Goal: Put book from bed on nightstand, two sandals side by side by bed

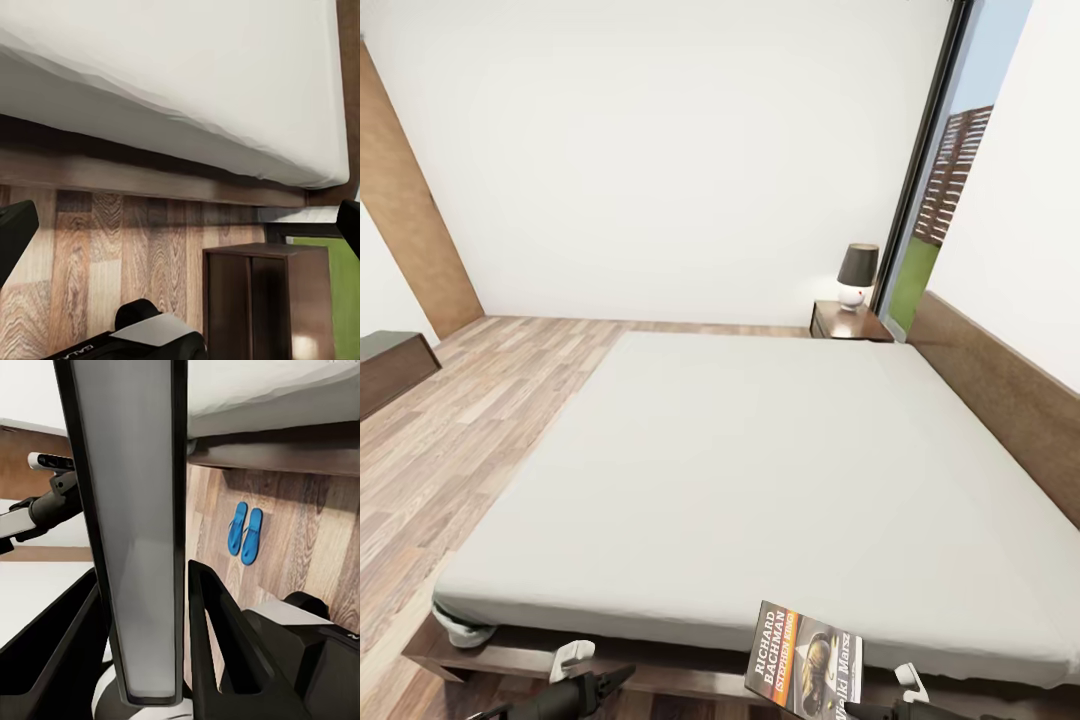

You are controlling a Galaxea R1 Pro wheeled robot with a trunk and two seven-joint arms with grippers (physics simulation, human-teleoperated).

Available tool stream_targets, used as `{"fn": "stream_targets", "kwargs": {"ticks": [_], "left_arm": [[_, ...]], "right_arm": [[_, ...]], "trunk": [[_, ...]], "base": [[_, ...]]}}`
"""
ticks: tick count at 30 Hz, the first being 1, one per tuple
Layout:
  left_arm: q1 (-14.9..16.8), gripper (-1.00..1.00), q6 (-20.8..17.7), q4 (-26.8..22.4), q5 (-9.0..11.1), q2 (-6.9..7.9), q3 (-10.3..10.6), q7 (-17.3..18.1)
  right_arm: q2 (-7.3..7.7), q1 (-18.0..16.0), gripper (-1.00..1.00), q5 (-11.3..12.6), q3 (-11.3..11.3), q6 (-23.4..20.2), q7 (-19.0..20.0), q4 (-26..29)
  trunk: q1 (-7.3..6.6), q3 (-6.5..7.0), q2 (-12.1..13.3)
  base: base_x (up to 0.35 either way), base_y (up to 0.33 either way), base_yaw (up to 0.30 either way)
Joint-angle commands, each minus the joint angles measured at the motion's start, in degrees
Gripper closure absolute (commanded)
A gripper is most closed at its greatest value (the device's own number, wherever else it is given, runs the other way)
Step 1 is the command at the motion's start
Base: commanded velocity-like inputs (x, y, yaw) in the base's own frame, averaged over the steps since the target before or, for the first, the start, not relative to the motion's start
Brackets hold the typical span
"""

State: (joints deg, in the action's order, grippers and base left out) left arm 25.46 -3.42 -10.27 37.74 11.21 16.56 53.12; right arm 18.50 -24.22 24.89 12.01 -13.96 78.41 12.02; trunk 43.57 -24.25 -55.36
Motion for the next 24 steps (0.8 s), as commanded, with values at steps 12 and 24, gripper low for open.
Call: {"fn": "stream_targets", "kwargs": {"ticks": [12, 24], "left_arm": [[0.03, -1.0, -0.36, -0.02, 0.58, 0.04, 0.41, 0.14], [0.03, -1.0, -0.36, -0.02, 0.58, 0.04, 0.41, 0.14]], "right_arm": [[0.05, -0.03, 1.0, 0.6, 0.47, -0.63, 0.13, 0.02], [0.05, -0.03, 1.0, 0.6, 0.47, -0.63, 0.14, 0.02]], "trunk": [[0.01, 1.05, -0.04], [0.01, 2.17, -0.04]], "base": [[0.0, 0.0, 0.0], [0.0, 0.0, 0.0]]}}
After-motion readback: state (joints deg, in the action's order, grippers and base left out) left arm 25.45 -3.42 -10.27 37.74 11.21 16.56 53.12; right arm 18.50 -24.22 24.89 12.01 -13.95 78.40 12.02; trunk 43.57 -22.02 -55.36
